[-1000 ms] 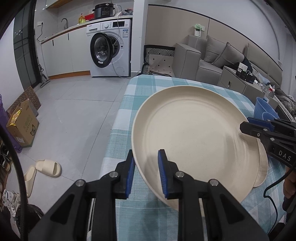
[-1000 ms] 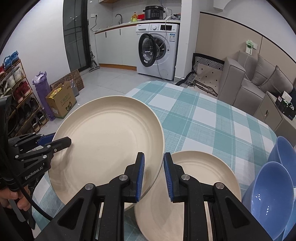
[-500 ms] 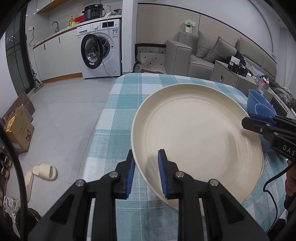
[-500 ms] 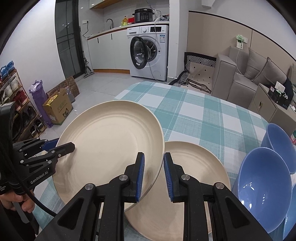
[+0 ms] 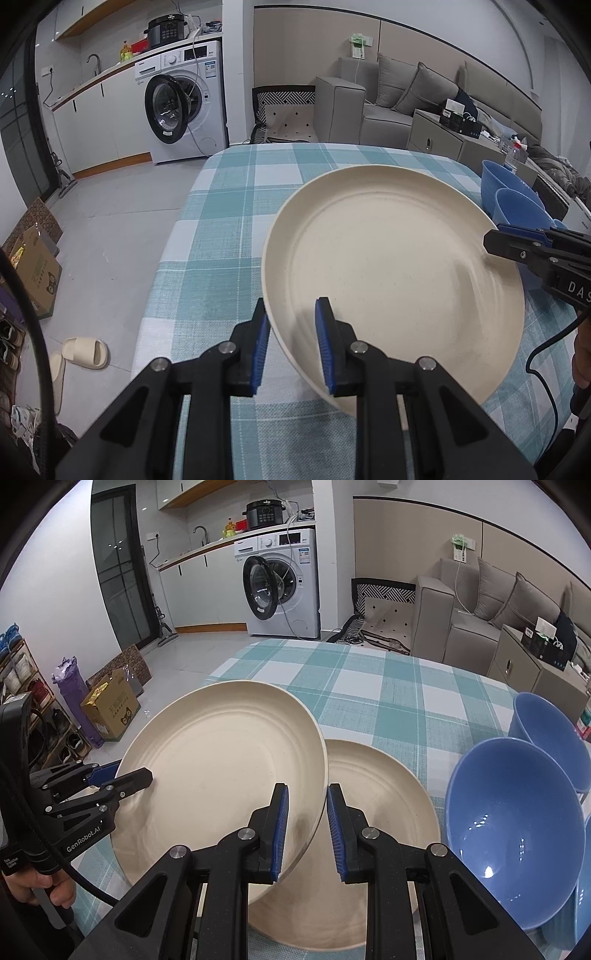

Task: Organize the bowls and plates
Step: 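Lift the cream plate with both grippers and carry it toward the plate stack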

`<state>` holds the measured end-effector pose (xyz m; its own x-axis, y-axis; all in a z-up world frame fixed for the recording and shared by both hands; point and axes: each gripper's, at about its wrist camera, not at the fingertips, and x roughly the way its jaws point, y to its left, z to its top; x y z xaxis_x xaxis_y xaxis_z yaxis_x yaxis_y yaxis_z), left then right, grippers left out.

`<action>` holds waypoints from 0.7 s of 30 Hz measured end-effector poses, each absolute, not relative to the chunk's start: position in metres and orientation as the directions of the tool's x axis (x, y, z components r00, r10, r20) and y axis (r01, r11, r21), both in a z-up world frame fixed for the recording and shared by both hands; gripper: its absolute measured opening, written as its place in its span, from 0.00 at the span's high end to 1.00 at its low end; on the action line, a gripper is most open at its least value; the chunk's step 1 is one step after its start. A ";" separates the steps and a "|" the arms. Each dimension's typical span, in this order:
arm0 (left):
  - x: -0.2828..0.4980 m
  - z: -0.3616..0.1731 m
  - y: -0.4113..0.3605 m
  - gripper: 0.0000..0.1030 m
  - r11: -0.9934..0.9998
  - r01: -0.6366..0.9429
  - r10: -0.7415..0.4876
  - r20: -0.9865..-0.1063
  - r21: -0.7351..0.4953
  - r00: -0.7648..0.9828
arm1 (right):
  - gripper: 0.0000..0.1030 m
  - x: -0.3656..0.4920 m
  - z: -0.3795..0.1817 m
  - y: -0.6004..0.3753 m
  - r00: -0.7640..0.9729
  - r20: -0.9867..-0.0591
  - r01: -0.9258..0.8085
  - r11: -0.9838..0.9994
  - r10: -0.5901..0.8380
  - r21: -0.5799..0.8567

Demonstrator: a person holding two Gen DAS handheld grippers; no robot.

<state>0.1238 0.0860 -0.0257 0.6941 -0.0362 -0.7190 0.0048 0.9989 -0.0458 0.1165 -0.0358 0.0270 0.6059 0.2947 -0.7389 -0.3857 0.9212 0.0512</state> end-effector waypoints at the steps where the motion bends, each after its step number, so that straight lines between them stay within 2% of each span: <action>1: 0.125 -0.026 0.084 0.78 0.999 0.006 -0.038 -0.720 -0.047 0.693 | 0.79 0.116 0.027 -0.038 0.607 -0.738 -0.383 0.922 0.295 0.054; 21: 0.139 -0.031 0.053 0.78 0.998 0.053 -0.063 -0.714 -0.036 0.698 | 0.79 0.107 0.018 -0.075 0.613 -0.744 -0.310 0.947 0.265 0.081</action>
<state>0.1395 0.0533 -0.0315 0.6976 -0.0627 -0.7137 0.0527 0.9980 -0.0362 0.1074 -0.0753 0.0175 0.6135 0.2647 -0.7441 -0.3102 0.9472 0.0813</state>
